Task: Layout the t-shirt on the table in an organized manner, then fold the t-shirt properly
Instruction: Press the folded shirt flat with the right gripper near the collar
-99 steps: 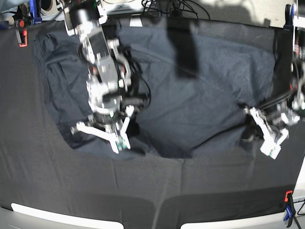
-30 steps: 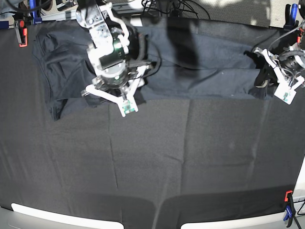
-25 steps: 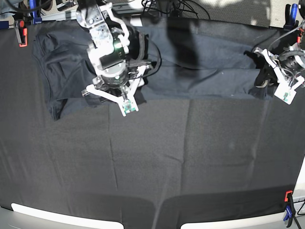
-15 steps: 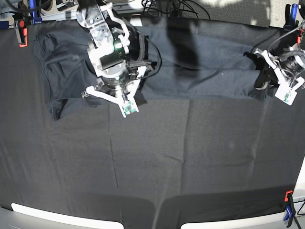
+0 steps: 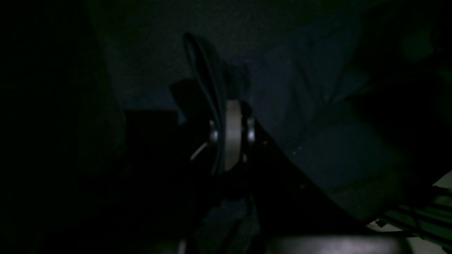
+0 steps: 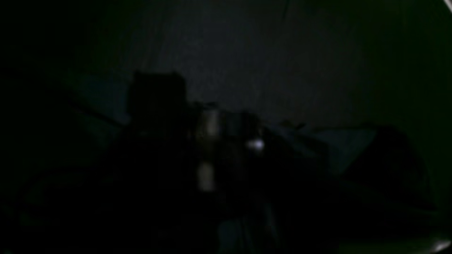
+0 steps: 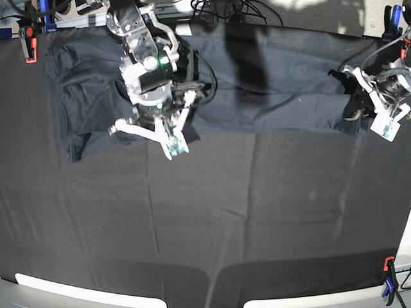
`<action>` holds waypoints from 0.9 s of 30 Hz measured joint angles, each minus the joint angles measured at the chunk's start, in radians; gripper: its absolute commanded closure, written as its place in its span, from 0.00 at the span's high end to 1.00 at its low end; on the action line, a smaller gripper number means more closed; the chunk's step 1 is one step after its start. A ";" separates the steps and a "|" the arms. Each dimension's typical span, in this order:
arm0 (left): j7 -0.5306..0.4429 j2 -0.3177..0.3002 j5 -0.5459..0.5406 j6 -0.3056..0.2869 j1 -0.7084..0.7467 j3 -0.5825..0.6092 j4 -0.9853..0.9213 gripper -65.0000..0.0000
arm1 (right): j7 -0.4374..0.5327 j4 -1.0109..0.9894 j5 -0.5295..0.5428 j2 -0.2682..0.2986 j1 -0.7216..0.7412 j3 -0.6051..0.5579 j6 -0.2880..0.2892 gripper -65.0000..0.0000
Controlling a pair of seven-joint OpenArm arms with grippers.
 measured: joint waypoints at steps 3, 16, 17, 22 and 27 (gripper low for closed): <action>0.000 0.000 0.000 0.000 0.000 0.000 0.000 0.00 | 0.000 0.000 -0.001 0.000 0.000 0.000 0.000 0.43; 0.000 0.000 0.000 0.000 0.000 0.000 0.000 0.00 | 0.016 0.000 0.087 0.000 0.000 0.000 0.052 0.43; 0.000 0.000 0.000 0.000 0.000 0.000 0.000 0.00 | 0.014 0.000 0.087 0.000 0.000 0.000 0.052 0.43; 0.003 0.000 0.000 0.000 0.000 0.000 0.000 0.00 | 0.034 -0.047 0.088 0.000 0.000 0.036 0.052 0.43; 0.003 0.000 0.000 0.000 0.000 0.000 0.000 0.00 | 0.032 -0.097 0.042 0.000 -0.003 0.092 0.052 0.43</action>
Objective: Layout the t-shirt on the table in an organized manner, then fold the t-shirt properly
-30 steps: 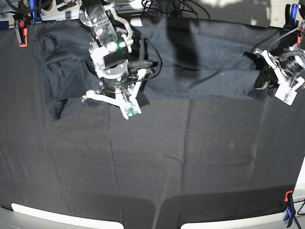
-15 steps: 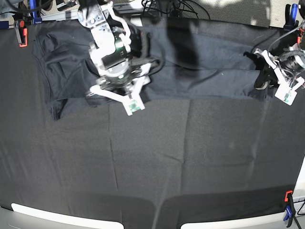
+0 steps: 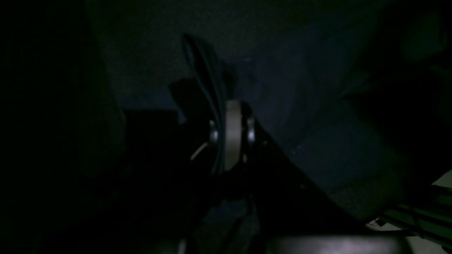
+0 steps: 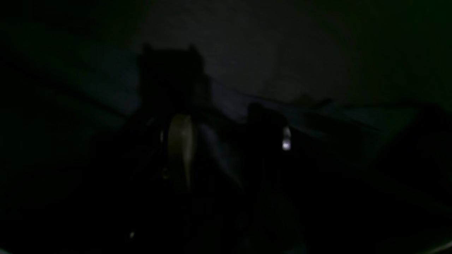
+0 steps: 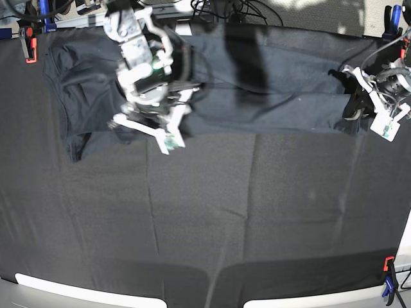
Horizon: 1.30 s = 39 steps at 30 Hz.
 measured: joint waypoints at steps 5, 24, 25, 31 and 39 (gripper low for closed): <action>0.000 0.000 0.000 0.000 0.000 0.000 0.000 0.00 | 0.004 0.001 -0.068 -0.003 0.006 0.000 0.002 0.41; -0.061 0.000 0.000 0.000 0.000 0.000 0.000 0.00 | 0.049 0.101 -0.143 -0.003 0.018 -0.002 0.003 0.00; -0.079 0.000 0.000 0.000 0.000 0.000 0.000 0.00 | 0.049 0.101 -0.142 0.001 0.025 -0.002 0.003 0.00; -0.106 0.042 0.085 -0.002 -0.049 -0.001 -0.001 0.00 | 0.050 0.101 -0.126 0.002 0.112 -0.001 0.003 0.00; -0.211 0.133 0.183 -0.003 -0.164 -0.001 -0.003 0.00 | 0.091 0.075 -0.058 0.000 0.245 0.052 0.003 0.00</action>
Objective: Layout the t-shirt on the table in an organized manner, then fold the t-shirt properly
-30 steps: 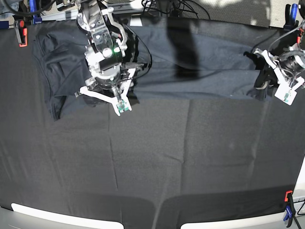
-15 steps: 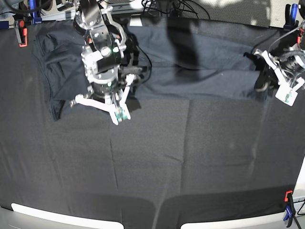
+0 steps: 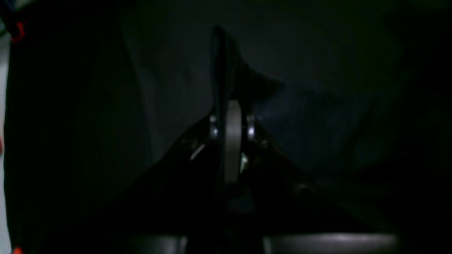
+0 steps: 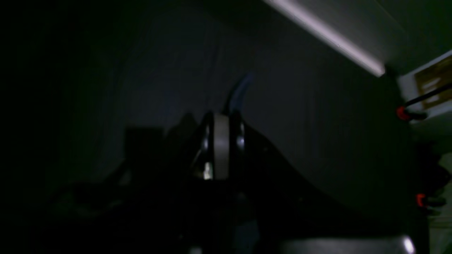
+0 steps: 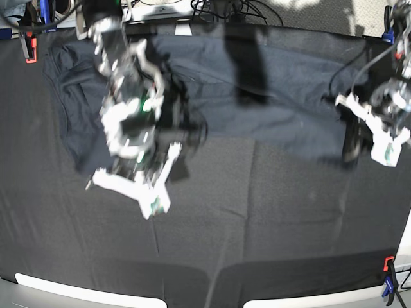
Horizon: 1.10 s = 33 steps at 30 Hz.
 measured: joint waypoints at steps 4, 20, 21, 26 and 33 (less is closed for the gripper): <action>0.000 0.012 0.004 0.000 -0.068 -0.001 -0.004 0.00 | 0.026 -0.079 0.017 0.000 0.049 0.099 0.001 0.00; 0.000 0.077 0.020 0.012 -0.341 -0.003 -0.397 0.00 | 0.072 -0.255 0.170 -0.002 0.280 0.222 0.077 0.00; 0.000 0.077 0.020 0.011 -0.350 -0.003 -0.407 0.00 | 0.078 -0.276 0.170 -0.002 0.291 0.222 0.084 0.00; 0.008 0.077 0.021 0.011 -0.402 -0.003 -0.433 0.00 | 0.082 -0.338 0.169 -0.002 0.347 0.222 0.113 0.00; 0.006 0.078 -0.008 -0.027 -0.359 -0.003 -0.414 0.00 | 0.066 -0.289 0.200 0.001 0.309 0.222 0.281 0.00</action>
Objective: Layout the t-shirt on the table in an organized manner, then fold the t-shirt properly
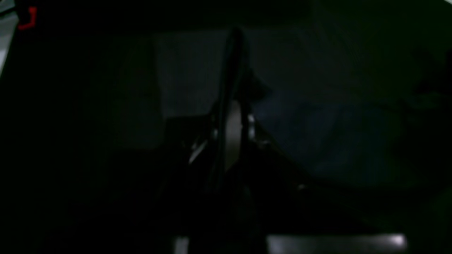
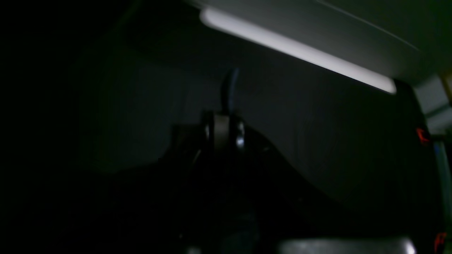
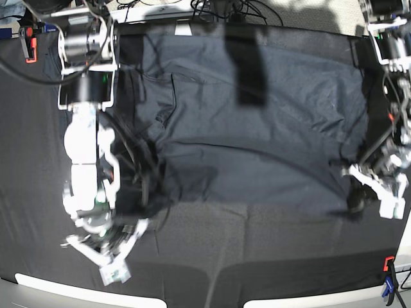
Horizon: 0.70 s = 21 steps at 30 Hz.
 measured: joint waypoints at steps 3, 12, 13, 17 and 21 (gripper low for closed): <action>-0.005 0.000 0.000 -0.031 0.059 0.000 0.053 0.00 | 0.000 0.103 0.006 -0.001 -0.071 -0.001 0.011 0.00; 0.031 -0.002 0.002 -0.031 0.289 0.000 0.265 0.00 | -0.023 0.387 0.001 0.002 -0.391 -0.001 0.035 0.00; 0.055 -0.002 -0.002 -0.031 0.313 0.000 0.288 0.00 | -0.026 0.398 0.002 0.005 -0.431 -0.001 0.046 0.00; 0.136 -0.003 0.000 -0.034 0.394 0.000 0.354 0.00 | -0.024 0.410 0.001 0.041 -0.574 -0.002 0.068 0.00; 0.224 -0.003 -0.001 -0.034 0.455 0.000 0.370 0.00 | -0.014 0.410 0.001 0.117 -0.679 -0.002 0.068 0.00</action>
